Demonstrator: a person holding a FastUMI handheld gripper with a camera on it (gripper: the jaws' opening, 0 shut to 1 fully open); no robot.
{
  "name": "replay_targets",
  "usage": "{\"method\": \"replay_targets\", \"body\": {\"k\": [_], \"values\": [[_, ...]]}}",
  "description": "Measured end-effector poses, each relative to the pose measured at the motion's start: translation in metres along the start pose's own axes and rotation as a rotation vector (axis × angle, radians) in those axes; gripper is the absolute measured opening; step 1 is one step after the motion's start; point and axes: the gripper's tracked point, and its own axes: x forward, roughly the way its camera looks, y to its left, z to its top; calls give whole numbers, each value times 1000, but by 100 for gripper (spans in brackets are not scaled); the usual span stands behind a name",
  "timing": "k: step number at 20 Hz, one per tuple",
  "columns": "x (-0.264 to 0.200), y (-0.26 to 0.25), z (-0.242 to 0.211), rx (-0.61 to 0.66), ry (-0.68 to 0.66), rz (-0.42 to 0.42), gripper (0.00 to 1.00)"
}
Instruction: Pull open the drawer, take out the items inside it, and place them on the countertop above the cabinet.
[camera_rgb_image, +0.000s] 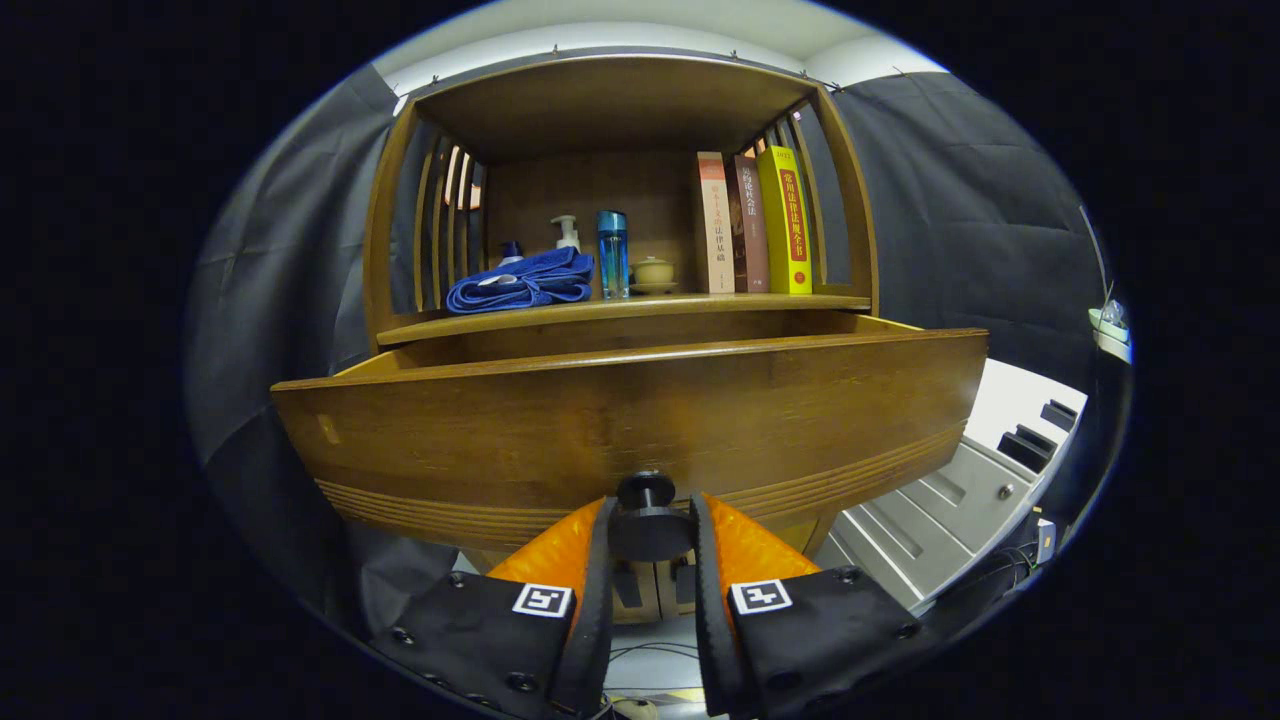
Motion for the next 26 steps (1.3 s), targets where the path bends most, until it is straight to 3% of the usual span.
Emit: {"method": "replay_targets", "body": {"k": [17,26], "values": [[-30,-9,-6,7,25,-7,44],[-34,-23,1,70,63,-65,70]]}}
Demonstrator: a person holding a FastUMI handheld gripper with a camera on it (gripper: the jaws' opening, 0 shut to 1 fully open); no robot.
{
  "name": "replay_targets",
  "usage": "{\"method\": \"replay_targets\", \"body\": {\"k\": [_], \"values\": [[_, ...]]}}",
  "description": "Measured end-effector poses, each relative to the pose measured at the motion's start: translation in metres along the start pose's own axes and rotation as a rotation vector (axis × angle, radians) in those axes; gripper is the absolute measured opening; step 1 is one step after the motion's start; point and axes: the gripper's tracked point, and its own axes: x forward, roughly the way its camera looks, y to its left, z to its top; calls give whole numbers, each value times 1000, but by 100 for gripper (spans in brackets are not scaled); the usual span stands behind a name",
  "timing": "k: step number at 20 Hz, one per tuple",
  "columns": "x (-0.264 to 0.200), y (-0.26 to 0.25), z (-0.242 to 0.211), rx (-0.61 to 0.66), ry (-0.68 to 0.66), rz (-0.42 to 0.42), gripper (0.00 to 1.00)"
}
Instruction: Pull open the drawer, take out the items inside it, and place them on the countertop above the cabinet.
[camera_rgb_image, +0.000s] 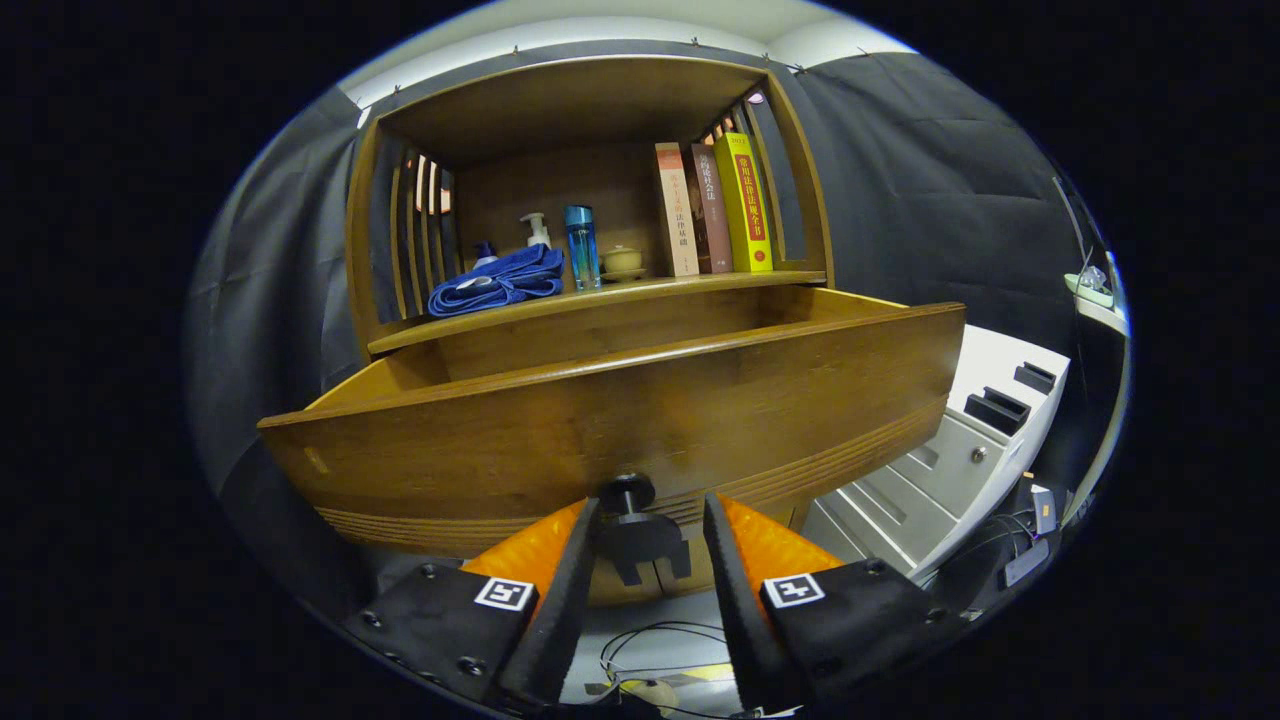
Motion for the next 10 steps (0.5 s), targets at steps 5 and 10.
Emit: {"method": "replay_targets", "body": {"k": [5,10], "values": [[-14,-7,48,-16,-27,-11,86],[-19,-5,113,-53,-73,0,92]]}}
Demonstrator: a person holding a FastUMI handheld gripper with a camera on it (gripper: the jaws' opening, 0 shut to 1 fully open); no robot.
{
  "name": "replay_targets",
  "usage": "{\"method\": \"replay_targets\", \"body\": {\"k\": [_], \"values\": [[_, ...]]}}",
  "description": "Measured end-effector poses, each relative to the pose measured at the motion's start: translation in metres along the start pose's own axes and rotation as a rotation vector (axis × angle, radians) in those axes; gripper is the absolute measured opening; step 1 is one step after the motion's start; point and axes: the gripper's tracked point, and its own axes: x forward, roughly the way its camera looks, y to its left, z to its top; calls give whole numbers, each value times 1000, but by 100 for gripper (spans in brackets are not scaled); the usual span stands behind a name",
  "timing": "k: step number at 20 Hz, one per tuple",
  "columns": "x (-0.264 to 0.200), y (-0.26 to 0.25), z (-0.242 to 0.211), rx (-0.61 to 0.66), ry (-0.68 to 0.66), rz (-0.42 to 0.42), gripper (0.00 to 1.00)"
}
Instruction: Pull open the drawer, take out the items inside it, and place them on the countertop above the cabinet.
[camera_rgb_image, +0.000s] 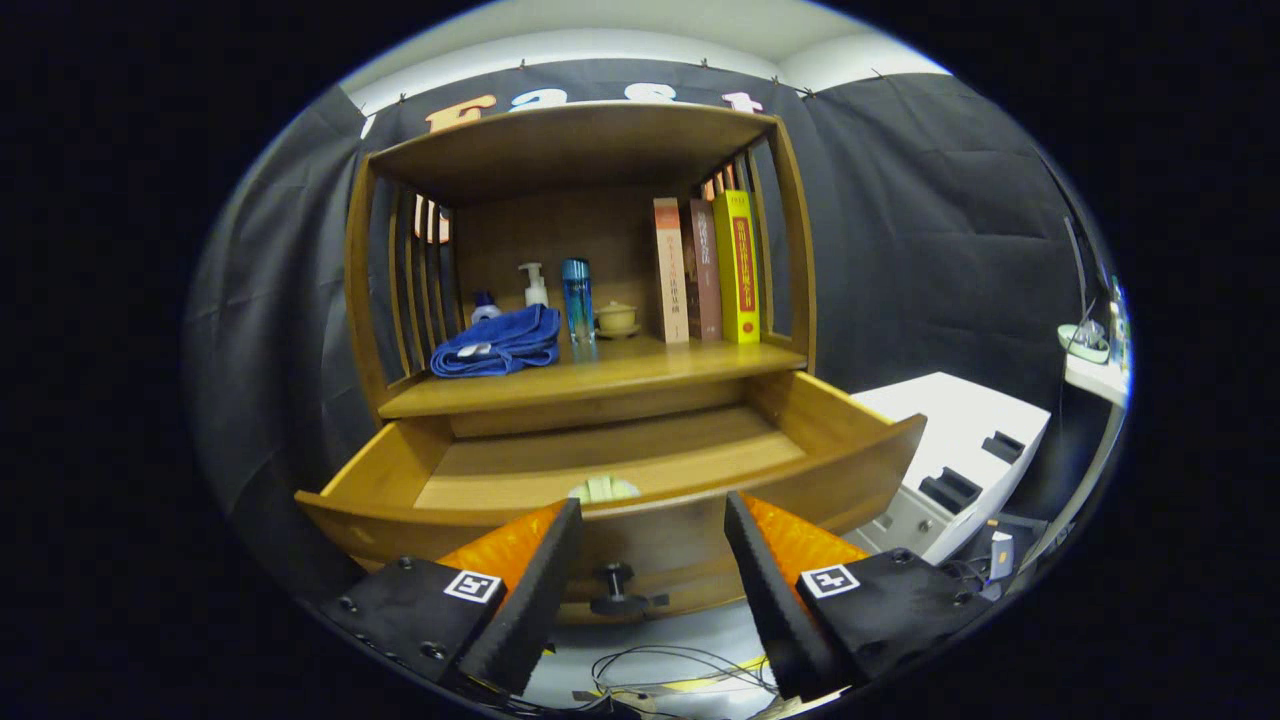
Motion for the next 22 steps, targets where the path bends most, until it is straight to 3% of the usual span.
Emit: {"method": "replay_targets", "body": {"k": [4,9,17,22], "values": [[18,15,41,-53,2,48,96],[80,32,52,-149,96,99,98],[143,57,-18,-191,417,171,99],[149,58,-85,-64,651,149,99]]}}
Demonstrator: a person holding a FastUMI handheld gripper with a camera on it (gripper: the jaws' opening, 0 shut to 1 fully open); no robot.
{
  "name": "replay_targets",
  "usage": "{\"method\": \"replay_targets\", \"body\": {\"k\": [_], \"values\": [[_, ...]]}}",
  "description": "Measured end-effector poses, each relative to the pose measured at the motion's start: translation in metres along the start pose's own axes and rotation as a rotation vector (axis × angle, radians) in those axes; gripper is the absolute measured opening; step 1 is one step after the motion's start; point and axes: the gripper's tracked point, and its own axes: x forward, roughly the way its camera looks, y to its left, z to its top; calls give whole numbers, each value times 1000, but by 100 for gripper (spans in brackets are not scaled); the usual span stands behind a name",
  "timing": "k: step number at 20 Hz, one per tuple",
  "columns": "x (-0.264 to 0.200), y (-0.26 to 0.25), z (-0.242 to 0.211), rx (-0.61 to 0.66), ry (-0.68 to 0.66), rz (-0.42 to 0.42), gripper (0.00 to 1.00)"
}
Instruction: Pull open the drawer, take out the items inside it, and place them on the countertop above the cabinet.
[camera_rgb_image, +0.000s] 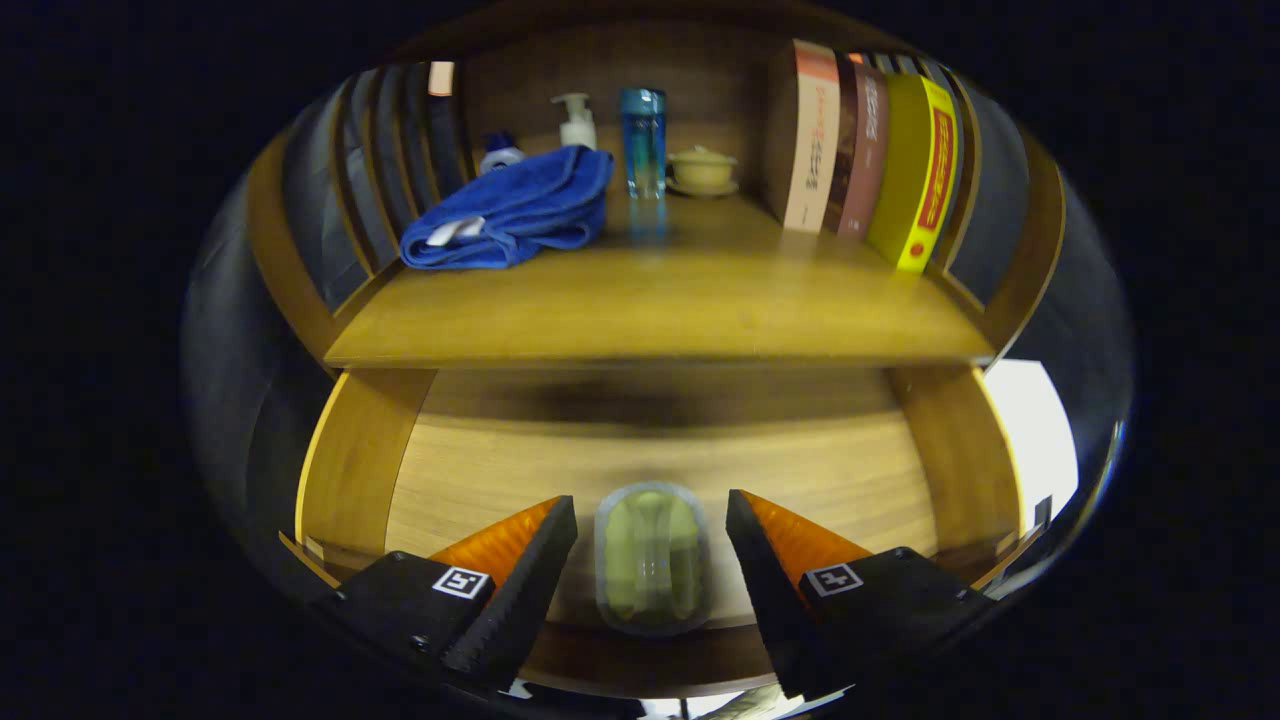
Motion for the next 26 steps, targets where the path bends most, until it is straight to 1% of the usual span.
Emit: {"method": "replay_targets", "body": {"k": [2,5,10,15,20,26], "values": [[7,-6,-12,15,51,-11,97],[15,-7,-24,-32,101,-14,81],[11,-3,-22,-23,94,-2,31],[-19,-5,3,-24,35,-5,29],[-51,-6,41,-45,-16,-4,30],[-70,-6,87,-61,-67,-14,29]]}}
